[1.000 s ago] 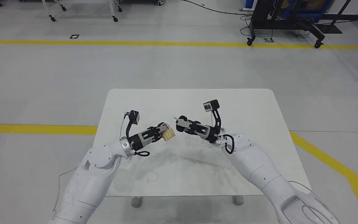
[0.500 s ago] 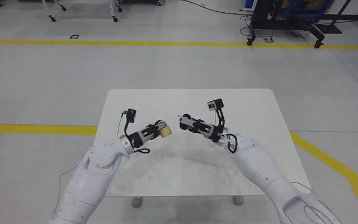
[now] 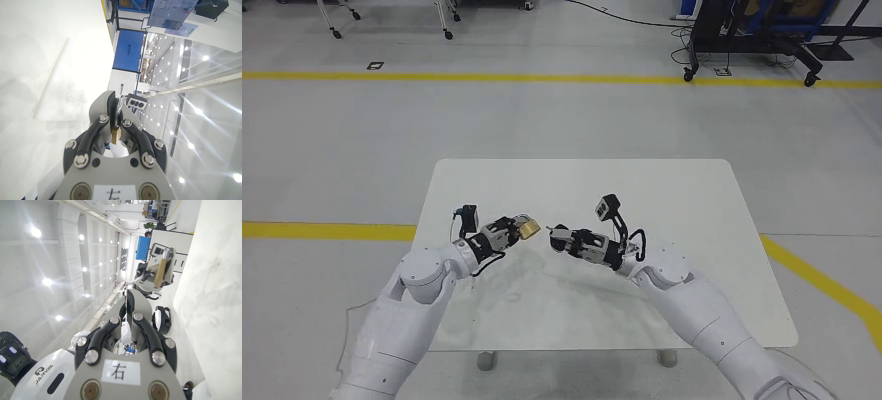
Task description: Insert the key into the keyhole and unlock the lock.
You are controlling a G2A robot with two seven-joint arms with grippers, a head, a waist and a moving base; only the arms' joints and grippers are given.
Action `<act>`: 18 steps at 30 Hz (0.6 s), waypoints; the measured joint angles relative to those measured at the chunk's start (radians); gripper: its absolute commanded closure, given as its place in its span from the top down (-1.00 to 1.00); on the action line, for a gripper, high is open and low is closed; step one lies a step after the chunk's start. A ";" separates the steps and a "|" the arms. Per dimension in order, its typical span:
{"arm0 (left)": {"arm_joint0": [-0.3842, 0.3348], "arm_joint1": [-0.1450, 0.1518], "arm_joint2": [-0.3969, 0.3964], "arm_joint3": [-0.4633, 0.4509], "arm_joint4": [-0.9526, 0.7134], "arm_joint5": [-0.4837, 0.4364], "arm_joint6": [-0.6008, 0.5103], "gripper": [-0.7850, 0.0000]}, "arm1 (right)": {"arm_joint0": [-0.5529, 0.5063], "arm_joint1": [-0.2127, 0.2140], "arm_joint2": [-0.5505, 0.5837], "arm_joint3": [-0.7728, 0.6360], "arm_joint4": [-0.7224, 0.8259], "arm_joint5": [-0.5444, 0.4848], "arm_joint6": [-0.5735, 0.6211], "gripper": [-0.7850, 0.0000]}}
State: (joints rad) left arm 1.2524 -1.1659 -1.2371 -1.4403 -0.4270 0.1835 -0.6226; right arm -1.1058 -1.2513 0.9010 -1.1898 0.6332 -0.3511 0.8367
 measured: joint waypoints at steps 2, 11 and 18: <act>-0.001 0.000 0.000 0.001 0.007 0.001 0.010 -1.00 | -0.002 -0.001 -0.003 -0.002 -0.017 0.029 -0.014 -1.00; 0.003 -0.002 0.001 -0.004 0.016 -0.018 0.043 -1.00 | 0.010 -0.017 -0.040 0.013 -0.077 0.047 -0.030 -1.00; 0.005 -0.003 0.005 -0.010 0.026 -0.033 0.052 -1.00 | 0.028 -0.038 -0.068 0.055 -0.084 -0.003 -0.056 -1.00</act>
State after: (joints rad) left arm 1.2579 -1.1694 -1.2322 -1.4500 -0.4008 0.1504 -0.5709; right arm -1.0782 -1.2897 0.8325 -1.1349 0.5495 -0.3540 0.7803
